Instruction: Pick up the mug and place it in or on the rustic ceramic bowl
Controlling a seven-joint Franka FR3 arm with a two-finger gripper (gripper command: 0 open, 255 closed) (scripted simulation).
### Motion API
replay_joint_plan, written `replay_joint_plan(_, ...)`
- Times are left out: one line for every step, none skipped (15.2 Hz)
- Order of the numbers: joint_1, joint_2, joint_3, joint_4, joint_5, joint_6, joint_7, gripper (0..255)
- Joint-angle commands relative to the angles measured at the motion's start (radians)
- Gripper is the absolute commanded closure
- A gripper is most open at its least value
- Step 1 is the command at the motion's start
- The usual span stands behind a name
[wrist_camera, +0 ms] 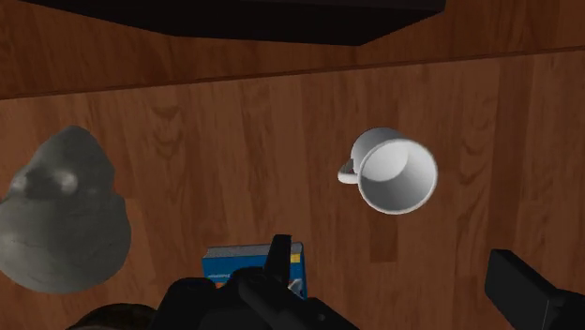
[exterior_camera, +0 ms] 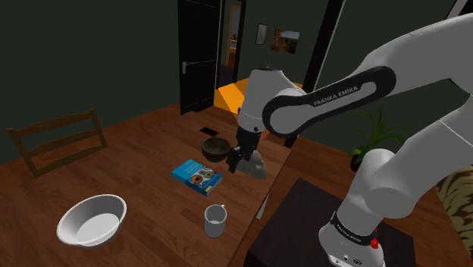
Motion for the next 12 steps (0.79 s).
replay_joint_plan(0.002, 0.072, 0.036, -0.009, -0.013, 0.076, 0.037, 0)
replay_joint_plan(0.001, 0.109, 0.053, -0.007, -0.025, 0.107, 0.057, 0)
replay_joint_plan(-0.001, 0.147, 0.07, -0.004, -0.04, 0.137, 0.079, 0)
replay_joint_plan(-0.004, 0.186, 0.086, 0.001, -0.058, 0.166, 0.102, 0)
replay_joint_plan(-0.007, 0.226, 0.101, 0.007, -0.08, 0.194, 0.129, 0)
replay_joint_plan(-0.011, 0.267, 0.116, 0.015, -0.107, 0.222, 0.158, 0)
replay_joint_plan(-0.015, 0.309, 0.129, 0.024, -0.138, 0.247, 0.19, 0)
replay_joint_plan(-0.017, 0.353, 0.14, 0.035, -0.174, 0.272, 0.226, 0)
replay_joint_plan(-0.017, 0.397, 0.147, 0.047, -0.215, 0.294, 0.265, 0)
replay_joint_plan(-0.015, 0.441, 0.151, 0.061, -0.259, 0.315, 0.306, 0)
replay_joint_plan(-0.009, 0.487, 0.15, 0.076, -0.307, 0.333, 0.349, 0)
replay_joint_plan(0.001, 0.532, 0.144, 0.093, -0.355, 0.349, 0.392, 0)
